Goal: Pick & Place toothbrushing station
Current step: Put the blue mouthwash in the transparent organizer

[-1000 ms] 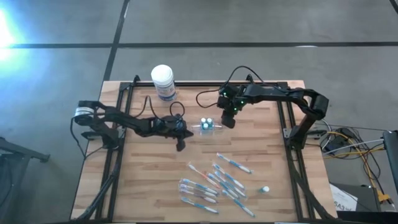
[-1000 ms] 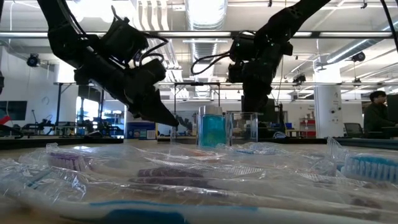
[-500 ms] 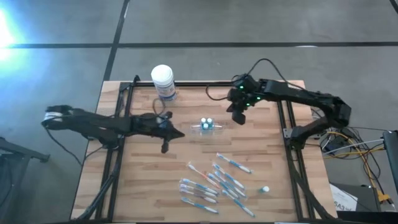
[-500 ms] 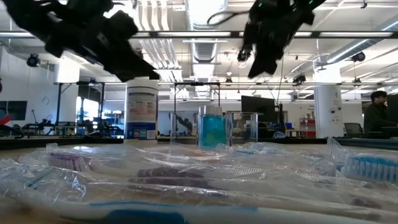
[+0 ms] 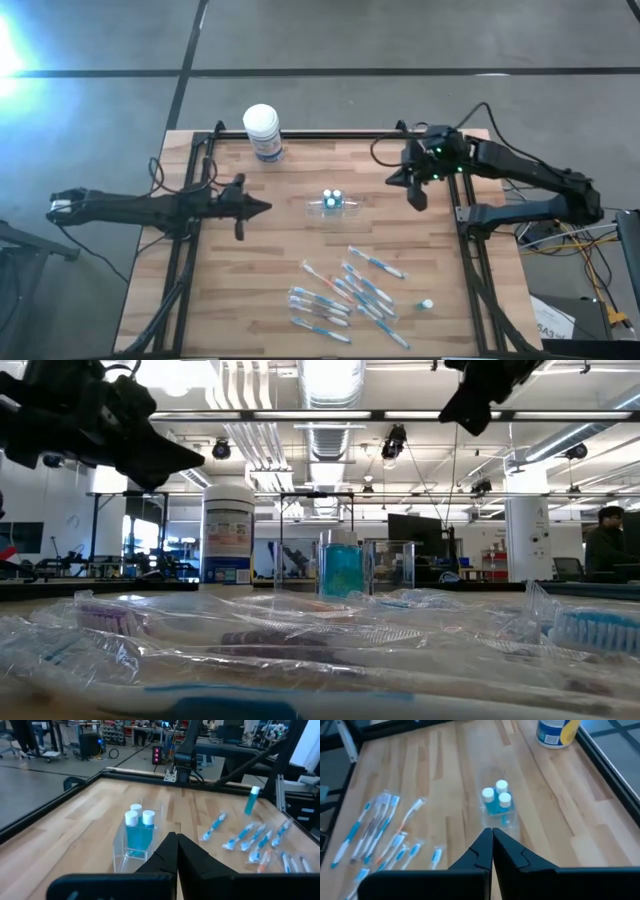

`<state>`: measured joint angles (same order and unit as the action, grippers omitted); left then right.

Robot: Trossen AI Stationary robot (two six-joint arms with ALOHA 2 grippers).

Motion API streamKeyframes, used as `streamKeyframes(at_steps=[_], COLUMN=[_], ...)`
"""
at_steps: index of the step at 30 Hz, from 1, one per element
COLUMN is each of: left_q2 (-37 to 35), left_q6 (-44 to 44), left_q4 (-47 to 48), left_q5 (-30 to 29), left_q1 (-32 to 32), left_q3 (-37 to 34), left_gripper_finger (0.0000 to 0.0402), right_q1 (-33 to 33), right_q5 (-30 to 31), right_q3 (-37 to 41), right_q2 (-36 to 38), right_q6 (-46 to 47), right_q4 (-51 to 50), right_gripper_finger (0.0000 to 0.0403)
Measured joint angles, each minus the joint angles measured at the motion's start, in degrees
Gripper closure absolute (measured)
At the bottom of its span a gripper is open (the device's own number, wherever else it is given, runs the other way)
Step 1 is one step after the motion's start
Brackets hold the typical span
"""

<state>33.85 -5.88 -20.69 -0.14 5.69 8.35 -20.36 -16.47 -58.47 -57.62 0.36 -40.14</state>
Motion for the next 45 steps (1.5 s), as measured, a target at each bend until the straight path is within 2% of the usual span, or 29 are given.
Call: streamKeyframes(at_steps=[9,17,21,25,30,38,42,45], left_q2=[-2.67,-4.12,-4.37,-4.37,-4.40,-4.42,-4.42,-4.42], left_q6=[0.99,2.07,2.27,2.76,2.76,2.11,2.00,1.97], left_q4=[0.36,0.73,0.71,1.45,1.46,1.45,1.47,1.47], left_q5=[0.00,-1.99,-2.01,-2.03,-2.05,-2.07,-2.05,-2.08], left_q1=[0.46,0.48,0.48,0.48,0.48,0.48,0.48,0.48], left_q3=[-3.71,-5.00,-4.96,-4.96,-4.96,-4.96,-4.96,-4.96], left_gripper_finger=[0.0397,0.0392,0.0387,0.0389,0.0393,0.0389,0.0392,0.0394], right_q1=[5.86,21.22,29.59,36.15,42.07,51.70,56.59,60.07], right_q5=[1.09,20.73,23.87,25.66,25.64,24.04,23.30,23.27], right_q3=[1.59,2.06,6.19,8.90,10.47,8.86,5.78,2.75], right_q2=[6.37,13.23,19.10,21.17,17.85,8.47,2.54,-2.35], right_q6=[1.22,4.84,8.21,16.70,30.96,48.37,55.05,56.65], right_q4=[-4.23,-3.00,3.61,-0.79,-10.88,-13.00,-13.08,-13.14], right_gripper_finger=[0.0394,0.0394,0.0394,0.0394,0.0394,0.0389,0.0363,0.0333])
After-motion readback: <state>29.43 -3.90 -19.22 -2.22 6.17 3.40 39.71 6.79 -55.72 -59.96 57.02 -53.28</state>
